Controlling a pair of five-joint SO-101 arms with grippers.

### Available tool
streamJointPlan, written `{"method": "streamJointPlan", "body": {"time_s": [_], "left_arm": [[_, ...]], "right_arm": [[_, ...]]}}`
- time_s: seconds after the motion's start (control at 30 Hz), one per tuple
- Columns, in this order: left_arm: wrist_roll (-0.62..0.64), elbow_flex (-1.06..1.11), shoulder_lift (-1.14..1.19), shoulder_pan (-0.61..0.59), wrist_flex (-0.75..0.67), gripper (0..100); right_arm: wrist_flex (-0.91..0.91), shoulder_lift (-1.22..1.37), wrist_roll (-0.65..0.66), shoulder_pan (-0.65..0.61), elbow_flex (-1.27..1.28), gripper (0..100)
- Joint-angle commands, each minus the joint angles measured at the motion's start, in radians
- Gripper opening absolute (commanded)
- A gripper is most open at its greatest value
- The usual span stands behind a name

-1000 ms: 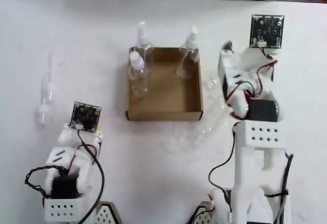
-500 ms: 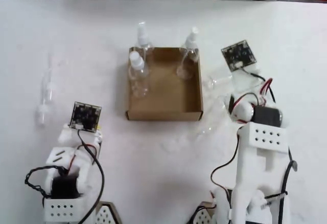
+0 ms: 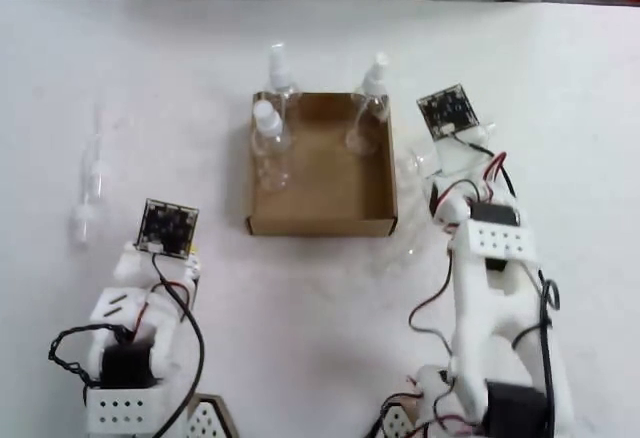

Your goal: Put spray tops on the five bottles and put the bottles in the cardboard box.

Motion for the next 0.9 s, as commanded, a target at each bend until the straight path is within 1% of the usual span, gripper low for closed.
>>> {"method": "streamJointPlan", "body": {"time_s": [0.0,0.13,0.27,0.33,0.5,0.73,0.87], "left_arm": [[-0.012,-0.002,-0.002,0.005,0.006,2],[-0.012,-0.002,-0.002,0.005,0.006,2],[-0.012,-0.002,-0.002,0.005,0.006,2],[-0.012,-0.002,-0.002,0.005,0.006,2],[-0.012,-0.002,-0.002,0.005,0.006,2],[-0.012,-0.002,-0.002,0.005,0.006,2],[-0.012,-0.002,-0.002,0.005,0.006,2]], "right_arm": [[-0.004,0.189,-0.034,-0.008,-0.193,2.6],[0.044,0.355,-0.032,0.012,-0.299,2.6],[0.104,0.440,-0.032,0.038,-0.342,2.6],[0.137,0.441,-0.031,0.051,-0.342,2.6],[0.259,0.424,0.107,0.099,-0.342,1.6],[0.470,0.363,0.135,0.205,-0.341,1.6],[0.638,0.326,0.241,0.236,-0.341,1.6]]}}
